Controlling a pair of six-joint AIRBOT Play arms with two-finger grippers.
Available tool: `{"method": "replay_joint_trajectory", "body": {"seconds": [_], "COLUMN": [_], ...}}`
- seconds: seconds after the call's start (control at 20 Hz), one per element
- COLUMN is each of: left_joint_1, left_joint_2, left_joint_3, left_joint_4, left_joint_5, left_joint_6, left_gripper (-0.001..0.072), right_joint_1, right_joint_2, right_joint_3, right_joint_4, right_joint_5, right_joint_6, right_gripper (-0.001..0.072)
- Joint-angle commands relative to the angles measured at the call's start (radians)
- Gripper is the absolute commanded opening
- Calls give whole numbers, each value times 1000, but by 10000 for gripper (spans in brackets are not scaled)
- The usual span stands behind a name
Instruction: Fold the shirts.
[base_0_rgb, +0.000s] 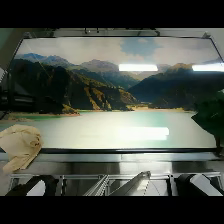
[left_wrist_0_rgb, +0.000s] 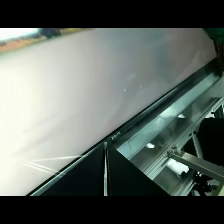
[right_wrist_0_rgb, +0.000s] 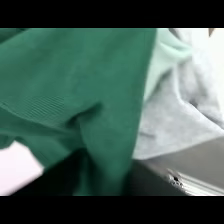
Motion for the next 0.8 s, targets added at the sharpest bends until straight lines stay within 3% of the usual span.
{"method": "replay_joint_trajectory", "body": {"seconds": [0.0,0.25,0.6,0.65,0.7,0.75], "left_joint_1": [-69,-89,-13,3,15,23], "left_joint_2": [-60,-121,-68,-51,-30,-8], "left_joint_3": [1,3,126,134,132,117], "left_joint_4": [0,-10,-7,-7,-6,-6], "left_joint_5": [7,4,14,14,4,-13], "left_joint_6": [8,9,5,5,5,5], "left_gripper": [23,23,22,22,22,22], "right_joint_1": [-30,-29,177,253,351,461], "right_joint_2": [5,33,145,145,145,145], "right_joint_3": [-50,6,97,97,96,96], "right_joint_4": [-28,22,433,513,598,668], "right_joint_5": [39,177,236,223,179,116], "right_joint_6": [-9,-35,-58,-72,-127,-175], "right_gripper": [720,708,692,506,172,88]}}
